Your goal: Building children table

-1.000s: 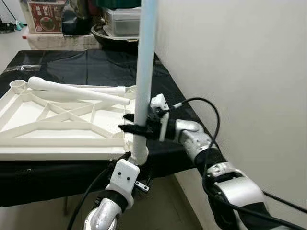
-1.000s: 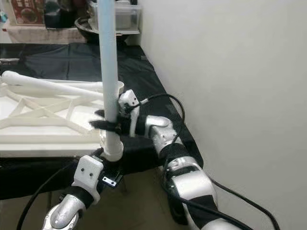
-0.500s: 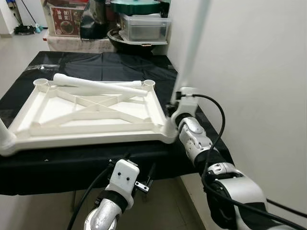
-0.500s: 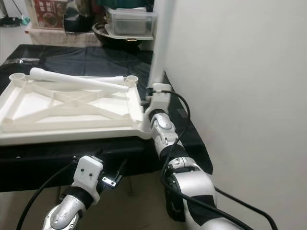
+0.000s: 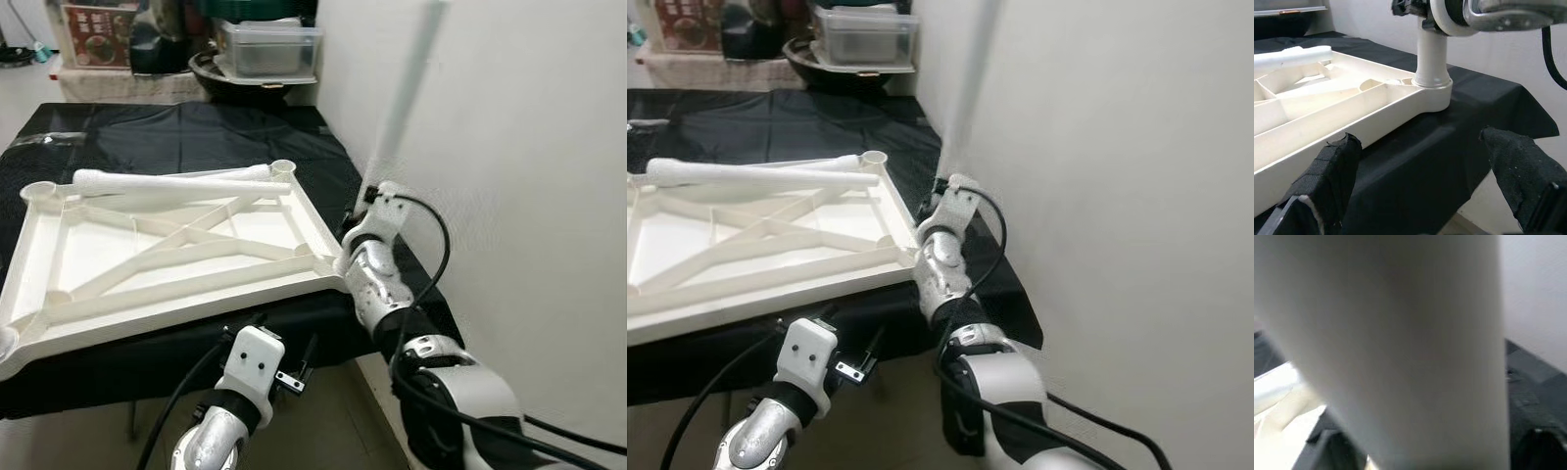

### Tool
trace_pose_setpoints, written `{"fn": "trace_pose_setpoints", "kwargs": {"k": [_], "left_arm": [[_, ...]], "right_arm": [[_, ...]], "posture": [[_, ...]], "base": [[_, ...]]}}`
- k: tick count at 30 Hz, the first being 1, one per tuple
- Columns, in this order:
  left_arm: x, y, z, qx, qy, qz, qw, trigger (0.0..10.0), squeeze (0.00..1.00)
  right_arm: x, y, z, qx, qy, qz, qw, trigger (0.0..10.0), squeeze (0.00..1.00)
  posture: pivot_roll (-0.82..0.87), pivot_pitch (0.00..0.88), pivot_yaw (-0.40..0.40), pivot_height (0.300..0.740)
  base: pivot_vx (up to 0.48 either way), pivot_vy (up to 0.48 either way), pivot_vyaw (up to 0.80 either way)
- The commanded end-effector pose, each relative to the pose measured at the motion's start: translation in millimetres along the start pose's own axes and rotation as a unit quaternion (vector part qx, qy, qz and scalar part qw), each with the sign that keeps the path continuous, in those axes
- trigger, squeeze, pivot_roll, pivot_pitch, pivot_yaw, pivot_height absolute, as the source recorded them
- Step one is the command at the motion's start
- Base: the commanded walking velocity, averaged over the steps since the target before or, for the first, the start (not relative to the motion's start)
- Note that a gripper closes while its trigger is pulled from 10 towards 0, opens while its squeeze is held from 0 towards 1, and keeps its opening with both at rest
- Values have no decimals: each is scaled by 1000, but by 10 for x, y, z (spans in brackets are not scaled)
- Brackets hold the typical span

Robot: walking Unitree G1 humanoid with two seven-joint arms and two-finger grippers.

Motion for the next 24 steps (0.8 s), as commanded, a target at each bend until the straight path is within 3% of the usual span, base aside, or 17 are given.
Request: {"fn": "trace_pose_setpoints", "kwargs": {"k": [1, 4, 7, 10, 11, 13, 15, 16, 17, 19, 21, 24], "left_arm": [[-9, -15, 26, -2, -6, -4, 1000, 10000, 0], [-6, -18, 26, -2, -6, -4, 1000, 10000, 0], [-1, -19, 23, -2, -6, -3, 1000, 10000, 0], [0, -21, 22, -2, -6, -4, 1000, 10000, 0], [2, -22, 21, -2, -6, -4, 1000, 10000, 0], [3, -22, 21, -1, -6, -4, 1000, 10000, 0], [3, -23, 20, -1, -6, -4, 1000, 10000, 0], [4, -23, 19, 0, -5, -3, 1000, 10000, 0], [6, -24, 16, 0, -5, -4, 1000, 10000, 0], [6, -24, 16, 0, -5, -4, 1000, 10000, 0], [10, -30, 6, 2, -5, -5, 1000, 10000, 0], [15, -37, -5, 3, -6, -6, 1000, 10000, 0]], "right_arm": [[-26, -64, -7, -7, 43, -4, 999, 10000, 0], [-33, -43, -29, -4, 83, 3, 997, 10000, 0], [-63, -17, -93, -39, 184, 5, 982, 10000, 0], [-77, -29, -112, -53, 216, -4, 975, 10000, 0], [-98, -55, -121, -74, 256, -20, 964, 10000, 0], [-108, -70, -99, -98, 275, -31, 956, 10000, 0], [-101, -80, -48, -112, 275, -41, 954, 10000, 0], [-75, -59, 63, -119, 245, -38, 961, 10000, 0], [-57, -36, 175, -112, 213, -31, 970, 10000, 0], [-57, -36, 175, -112, 213, -31, 970, 10000, 0], [-91, -33, 345, -90, 183, -14, 979, 10000, 0], [-162, -73, 405, -77, 189, -4, 979, 10000, 0]], "posture": [[121, 67, -122, 740], [118, 65, -121, 740], [119, 65, -120, 740], [117, 65, -119, 740], [117, 64, -120, 740], [118, 64, -120, 740], [119, 63, -121, 740], [118, 62, -120, 740], [117, 61, -119, 740], [117, 61, -119, 740], [110, 58, -112, 740], [103, 53, -108, 740]], "base": [[0, 0, 0], [0, 0, 0], [0, 0, 0], [0, 0, 0], [0, 0, 0], [0, 0, 0], [0, 0, 0], [0, 0, 0], [0, 0, 0], [0, 0, 0], [0, 0, 0], [0, 0, 0]]}}
Point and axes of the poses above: a point about 5 cm out from each wrist's last joint towards the gripper, its own x axis pointing out of the wrist towards the gripper, its own y axis along the axis of the wrist's last joint, z = x × y, the point moved 2 cm from there along x, pointing out of the wrist towards the gripper, and after that the axes turned 4 degrees about x, right-handed, at the moved point
